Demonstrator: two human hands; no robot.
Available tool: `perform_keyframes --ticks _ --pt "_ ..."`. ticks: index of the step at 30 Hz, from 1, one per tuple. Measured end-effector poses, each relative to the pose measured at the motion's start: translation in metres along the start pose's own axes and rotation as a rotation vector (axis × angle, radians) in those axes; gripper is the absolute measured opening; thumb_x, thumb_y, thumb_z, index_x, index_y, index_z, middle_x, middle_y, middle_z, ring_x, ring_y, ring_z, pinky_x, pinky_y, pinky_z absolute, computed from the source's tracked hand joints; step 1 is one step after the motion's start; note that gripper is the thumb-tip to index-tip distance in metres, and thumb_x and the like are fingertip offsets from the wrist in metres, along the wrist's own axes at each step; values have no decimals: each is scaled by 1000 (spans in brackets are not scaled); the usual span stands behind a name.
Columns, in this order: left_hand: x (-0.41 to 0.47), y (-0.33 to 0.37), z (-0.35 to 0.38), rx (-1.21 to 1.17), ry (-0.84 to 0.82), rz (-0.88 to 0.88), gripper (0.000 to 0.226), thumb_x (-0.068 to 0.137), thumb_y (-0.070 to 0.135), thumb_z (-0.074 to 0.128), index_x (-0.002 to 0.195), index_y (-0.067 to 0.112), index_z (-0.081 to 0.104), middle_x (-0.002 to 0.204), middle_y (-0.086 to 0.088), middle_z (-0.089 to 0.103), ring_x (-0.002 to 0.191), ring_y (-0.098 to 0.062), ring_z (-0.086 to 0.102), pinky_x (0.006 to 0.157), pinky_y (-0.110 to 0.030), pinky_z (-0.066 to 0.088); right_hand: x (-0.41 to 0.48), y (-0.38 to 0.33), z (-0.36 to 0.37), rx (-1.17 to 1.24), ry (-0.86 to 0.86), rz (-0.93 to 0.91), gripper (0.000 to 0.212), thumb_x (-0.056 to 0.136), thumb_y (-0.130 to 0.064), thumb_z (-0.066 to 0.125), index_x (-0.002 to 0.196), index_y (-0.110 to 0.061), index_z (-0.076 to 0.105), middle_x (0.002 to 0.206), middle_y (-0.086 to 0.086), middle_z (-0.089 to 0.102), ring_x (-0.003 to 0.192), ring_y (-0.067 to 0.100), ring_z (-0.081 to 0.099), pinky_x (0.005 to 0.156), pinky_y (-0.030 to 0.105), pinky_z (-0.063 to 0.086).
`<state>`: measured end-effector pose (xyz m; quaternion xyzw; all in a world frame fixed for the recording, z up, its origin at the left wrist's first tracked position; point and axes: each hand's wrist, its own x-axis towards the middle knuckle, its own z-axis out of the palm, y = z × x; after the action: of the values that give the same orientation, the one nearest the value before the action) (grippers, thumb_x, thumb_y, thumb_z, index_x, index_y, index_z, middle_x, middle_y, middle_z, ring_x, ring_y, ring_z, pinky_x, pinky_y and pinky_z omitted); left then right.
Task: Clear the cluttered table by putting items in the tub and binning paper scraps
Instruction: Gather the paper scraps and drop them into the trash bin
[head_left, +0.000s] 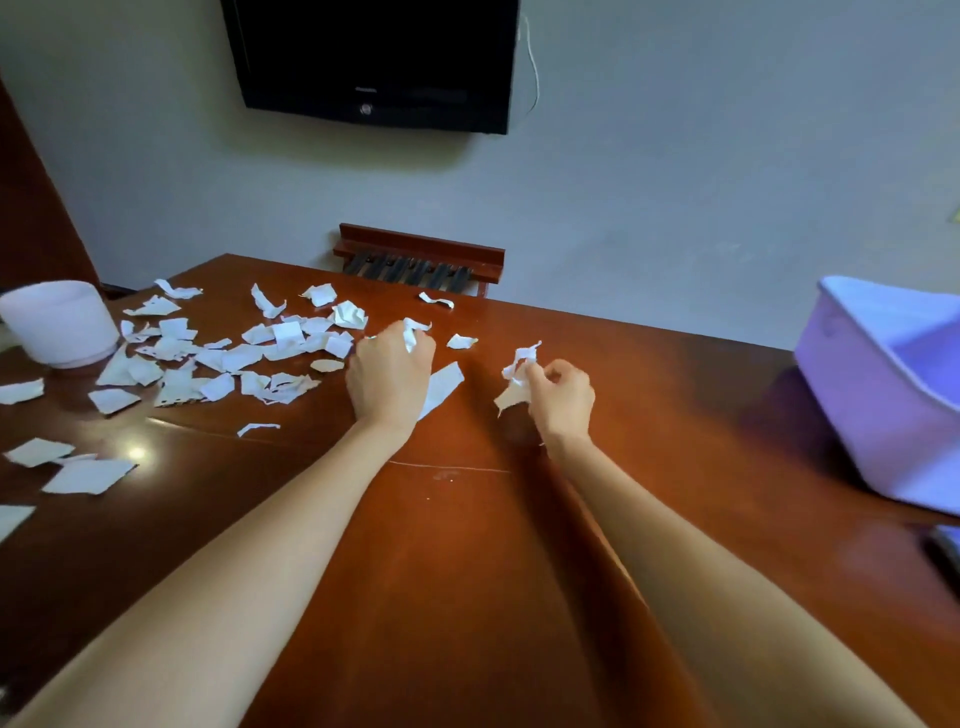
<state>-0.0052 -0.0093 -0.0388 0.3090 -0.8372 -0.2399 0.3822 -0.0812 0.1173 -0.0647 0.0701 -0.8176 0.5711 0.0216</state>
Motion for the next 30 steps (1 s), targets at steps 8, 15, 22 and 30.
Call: perform_keyframes --ticks 8,15,22,30 --pt "-100 113 -14 -392 -118 9 35 94 28 48 95 0 69 92 -12 70 86 -22 66 72 -22 49 -81 -13 -151 282 181 62 32 86 -18 54 57 -11 41 46 5 40 28 7 30 33 15 24" --pt "-250 201 -25 -664 -449 86 36 88 21 53 61 -3 55 49 -1 43 54 -19 44 54 -37 43 -194 28 -284 289 489 63 39 85 -14 56 53 -15 34 40 1 34 28 7 26 34 14 21" --pt "-414 239 -25 -700 -770 308 36 85 18 53 52 10 39 54 -17 51 54 -27 36 56 -29 23 -309 123 -373 170 844 160 45 85 -13 57 47 -21 34 36 -11 37 43 12 35 47 26 29" --pt "-554 231 0 -550 -1185 229 44 80 15 53 43 16 28 41 5 31 47 -19 33 70 -45 43 -408 261 -402 343 1008 681 44 87 -7 53 53 -18 28 46 -2 32 42 12 30 41 22 26"
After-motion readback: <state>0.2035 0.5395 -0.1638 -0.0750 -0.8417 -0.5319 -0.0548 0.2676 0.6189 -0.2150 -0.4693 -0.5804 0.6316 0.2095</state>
